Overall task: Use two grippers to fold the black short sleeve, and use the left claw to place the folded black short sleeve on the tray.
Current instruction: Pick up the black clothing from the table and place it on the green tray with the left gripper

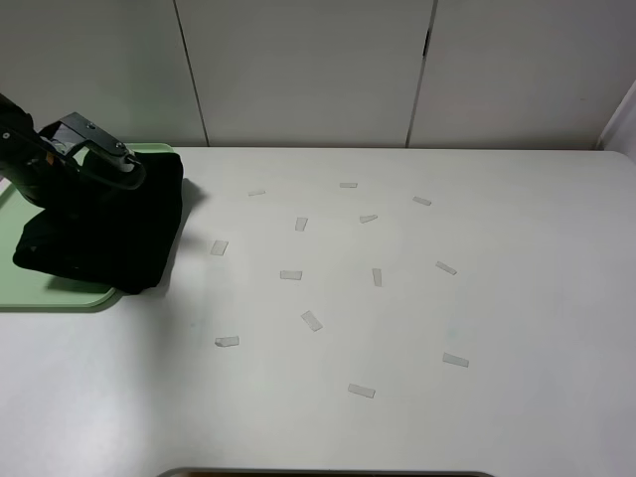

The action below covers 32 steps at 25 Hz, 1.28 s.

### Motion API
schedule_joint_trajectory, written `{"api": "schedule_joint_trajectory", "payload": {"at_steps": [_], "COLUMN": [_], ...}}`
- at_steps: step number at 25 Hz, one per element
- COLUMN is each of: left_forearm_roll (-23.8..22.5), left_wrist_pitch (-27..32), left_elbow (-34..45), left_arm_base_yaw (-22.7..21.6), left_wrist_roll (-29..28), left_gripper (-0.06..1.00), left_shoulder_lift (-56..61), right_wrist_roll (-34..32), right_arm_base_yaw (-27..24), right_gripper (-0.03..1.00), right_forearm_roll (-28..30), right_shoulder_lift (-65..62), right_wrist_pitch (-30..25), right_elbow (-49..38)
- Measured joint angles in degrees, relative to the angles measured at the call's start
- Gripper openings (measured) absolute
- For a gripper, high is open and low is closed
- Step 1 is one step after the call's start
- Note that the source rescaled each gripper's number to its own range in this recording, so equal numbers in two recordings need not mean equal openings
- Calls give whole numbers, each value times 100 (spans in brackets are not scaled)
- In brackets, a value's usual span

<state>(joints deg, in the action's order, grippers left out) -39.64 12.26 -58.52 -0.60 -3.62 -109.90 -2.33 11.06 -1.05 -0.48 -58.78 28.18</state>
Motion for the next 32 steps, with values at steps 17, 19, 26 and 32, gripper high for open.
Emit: {"api": "schedule_joint_trajectory", "payload": {"at_steps": [17,19,26,32], "left_forearm_roll": [-668,-673,-695,-695], "left_wrist_pitch": [-227,-198,-193,-433], "left_elbow": [-75,-75,-75,-75], "left_arm_base_yaw": [-765,-780,-791,-791], "left_wrist_roll": [0,-98,-360,-379], "left_gripper": [9,9,71,97], "left_shoulder_lift": [11,11,30,284], "right_wrist_roll": [0,0,0,0], "right_arm_base_yaw": [0,0,0,0], "right_gripper": [100,100,100,100], "right_forearm_roll": [0,0,0,0], "right_shoulder_lift": [0,0,0,0], "right_wrist_pitch": [0,0,0,0], "right_elbow": [0,0,0,0]}}
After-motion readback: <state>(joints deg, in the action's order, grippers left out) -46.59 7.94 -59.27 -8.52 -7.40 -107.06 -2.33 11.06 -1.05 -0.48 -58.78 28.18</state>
